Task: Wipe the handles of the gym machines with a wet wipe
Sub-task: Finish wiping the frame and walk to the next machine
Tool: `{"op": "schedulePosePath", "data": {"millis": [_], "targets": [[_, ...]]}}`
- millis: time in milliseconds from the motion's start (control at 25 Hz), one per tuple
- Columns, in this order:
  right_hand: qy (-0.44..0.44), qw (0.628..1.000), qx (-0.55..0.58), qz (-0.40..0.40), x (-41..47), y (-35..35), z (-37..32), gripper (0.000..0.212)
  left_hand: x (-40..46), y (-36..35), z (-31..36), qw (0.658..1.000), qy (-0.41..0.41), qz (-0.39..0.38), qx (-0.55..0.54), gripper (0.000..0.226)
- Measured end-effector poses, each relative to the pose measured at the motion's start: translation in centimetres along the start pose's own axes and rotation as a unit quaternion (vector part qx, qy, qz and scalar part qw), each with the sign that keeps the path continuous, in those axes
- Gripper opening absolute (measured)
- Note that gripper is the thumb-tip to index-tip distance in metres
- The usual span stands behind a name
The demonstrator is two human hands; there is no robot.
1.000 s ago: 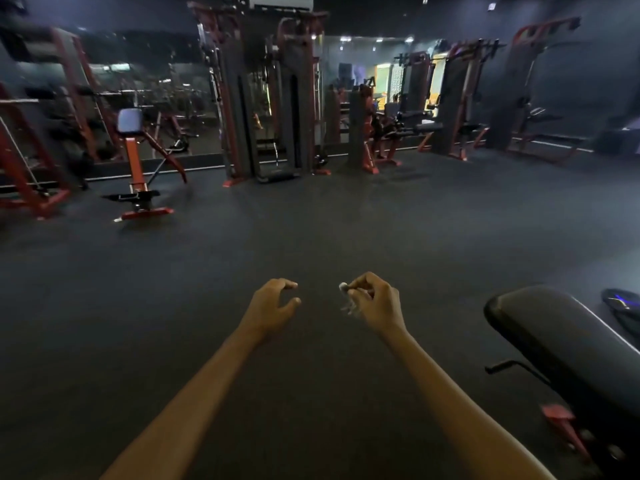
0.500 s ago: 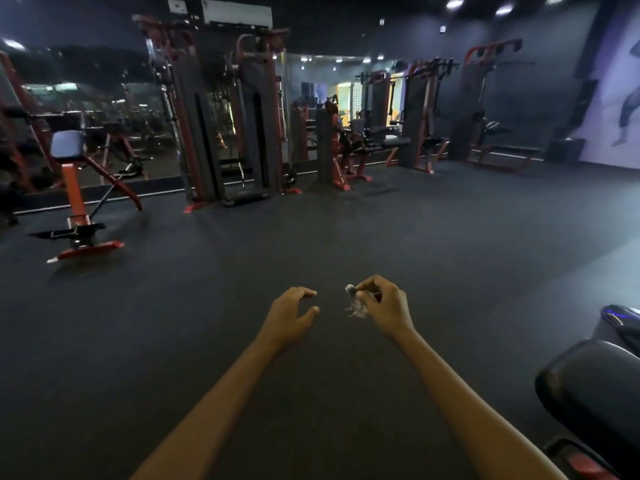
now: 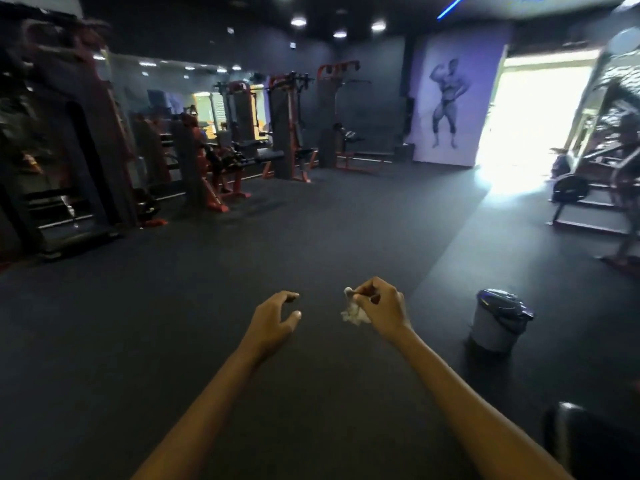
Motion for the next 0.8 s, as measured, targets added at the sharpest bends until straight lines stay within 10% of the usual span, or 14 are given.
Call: {"op": "schedulePosePath", "data": {"millis": [440, 800], "targets": [[-0.135, 0.94, -0.099, 0.298, 20.1, 19.3, 14.4, 0.028, 35.3, -22.6, 10.9, 0.947, -0.23, -0.199, -0.104, 0.038], [-0.207, 0.829, -0.14, 0.5, 22.8, 39.9, 25.6, 0.014, 44.6, -45.2, 29.0, 0.831, -0.366, -0.385, -0.165, 0.037]]}}
Point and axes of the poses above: each hand's wrist, its own x-axis towards the middle knuckle, its own y-axis out of the back of the hand, z = x × y, the point moved 2 cm from there along x, towards the middle knuckle, and after that the axes turned 7 degrees about x, right-handed, at the moved point
